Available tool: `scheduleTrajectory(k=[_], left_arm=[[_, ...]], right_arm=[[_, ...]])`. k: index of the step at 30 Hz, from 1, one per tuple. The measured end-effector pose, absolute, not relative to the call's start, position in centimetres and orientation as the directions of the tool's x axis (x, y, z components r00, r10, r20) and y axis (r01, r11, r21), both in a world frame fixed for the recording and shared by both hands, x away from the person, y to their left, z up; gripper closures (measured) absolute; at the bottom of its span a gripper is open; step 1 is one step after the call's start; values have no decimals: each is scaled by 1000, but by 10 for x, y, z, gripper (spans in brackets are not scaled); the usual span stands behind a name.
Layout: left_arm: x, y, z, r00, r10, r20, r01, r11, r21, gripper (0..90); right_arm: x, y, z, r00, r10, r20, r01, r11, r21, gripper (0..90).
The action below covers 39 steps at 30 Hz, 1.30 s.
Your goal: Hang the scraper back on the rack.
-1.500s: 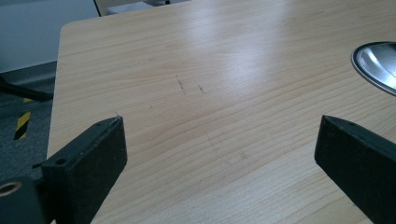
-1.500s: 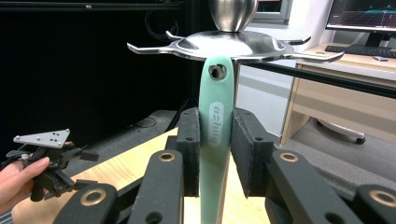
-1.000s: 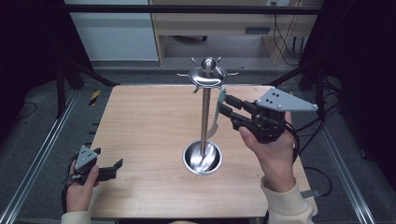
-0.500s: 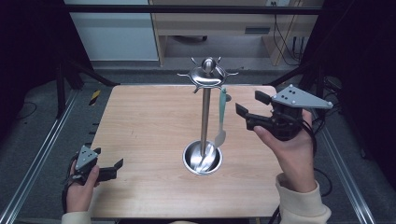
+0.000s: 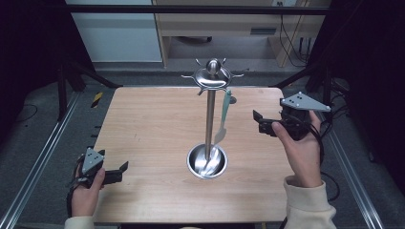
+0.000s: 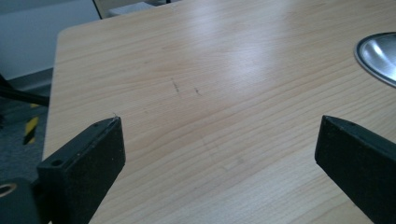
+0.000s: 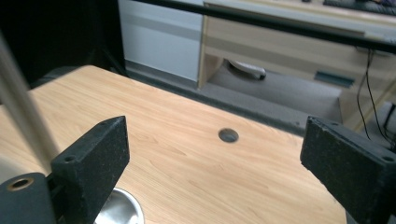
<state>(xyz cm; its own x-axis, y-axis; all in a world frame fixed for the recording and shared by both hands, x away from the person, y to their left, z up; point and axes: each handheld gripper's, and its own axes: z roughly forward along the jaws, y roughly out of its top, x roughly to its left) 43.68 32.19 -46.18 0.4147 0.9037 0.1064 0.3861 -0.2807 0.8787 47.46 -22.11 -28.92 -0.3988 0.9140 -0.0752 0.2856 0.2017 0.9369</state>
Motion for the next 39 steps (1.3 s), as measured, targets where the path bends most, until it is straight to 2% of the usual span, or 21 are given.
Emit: scheduleTrajectory(k=[17,39], left_arm=[[440,317,-468,385,914,126,425,-297,855,20],[442,316,-470,388,914,118,439,-296,848,20]], right_arm=[[508,-243,-354,-265,960,-95,436,207,876,123],[528,-258,-417,-255,961,-106,583,240,776,124]])
